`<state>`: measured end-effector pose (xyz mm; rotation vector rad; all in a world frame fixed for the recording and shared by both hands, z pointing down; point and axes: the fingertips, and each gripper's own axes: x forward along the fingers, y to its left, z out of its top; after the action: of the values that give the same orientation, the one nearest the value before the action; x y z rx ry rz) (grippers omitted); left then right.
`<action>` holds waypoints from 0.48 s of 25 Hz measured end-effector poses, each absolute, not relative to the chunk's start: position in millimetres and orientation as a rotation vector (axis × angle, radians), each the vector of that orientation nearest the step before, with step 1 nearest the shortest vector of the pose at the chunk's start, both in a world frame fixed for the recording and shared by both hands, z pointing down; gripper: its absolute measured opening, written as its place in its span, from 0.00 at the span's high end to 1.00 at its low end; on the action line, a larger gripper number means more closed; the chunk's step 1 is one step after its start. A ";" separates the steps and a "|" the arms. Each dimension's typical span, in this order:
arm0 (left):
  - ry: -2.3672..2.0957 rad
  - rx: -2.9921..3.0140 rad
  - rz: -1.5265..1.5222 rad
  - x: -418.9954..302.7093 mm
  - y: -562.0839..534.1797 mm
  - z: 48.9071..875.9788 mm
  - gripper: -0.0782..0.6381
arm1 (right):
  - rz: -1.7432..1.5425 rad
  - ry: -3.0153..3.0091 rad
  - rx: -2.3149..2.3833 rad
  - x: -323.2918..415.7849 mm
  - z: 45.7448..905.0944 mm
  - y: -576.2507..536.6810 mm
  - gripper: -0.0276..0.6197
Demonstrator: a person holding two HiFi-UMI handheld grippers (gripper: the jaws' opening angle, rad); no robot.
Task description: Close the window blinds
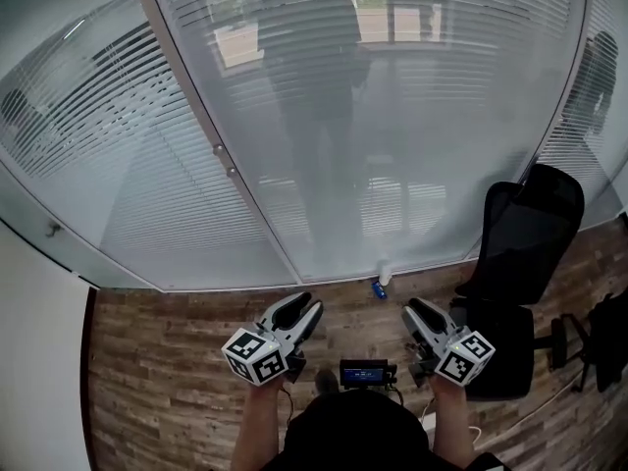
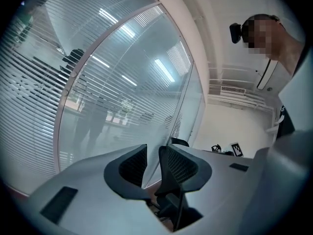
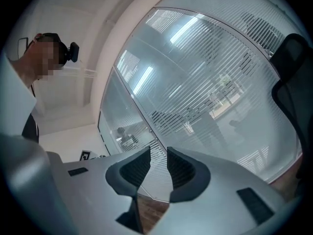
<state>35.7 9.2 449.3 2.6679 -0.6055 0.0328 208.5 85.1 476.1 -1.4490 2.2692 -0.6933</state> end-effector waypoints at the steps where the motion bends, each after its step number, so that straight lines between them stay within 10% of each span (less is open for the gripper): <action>1: -0.605 2.667 0.037 37.2 11.7 448.3 0.70 | -0.696 2.267 -1.445 209.5 475.9 87.3 0.79; 12: -0.607 2.672 0.034 46.7 47.5 445.0 0.70 | -0.669 2.296 -1.407 214.1 473.0 117.9 0.79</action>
<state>46.7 47.5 445.0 2.6721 -0.6072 0.0335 214.1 117.9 473.0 -1.4074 2.2956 -0.6691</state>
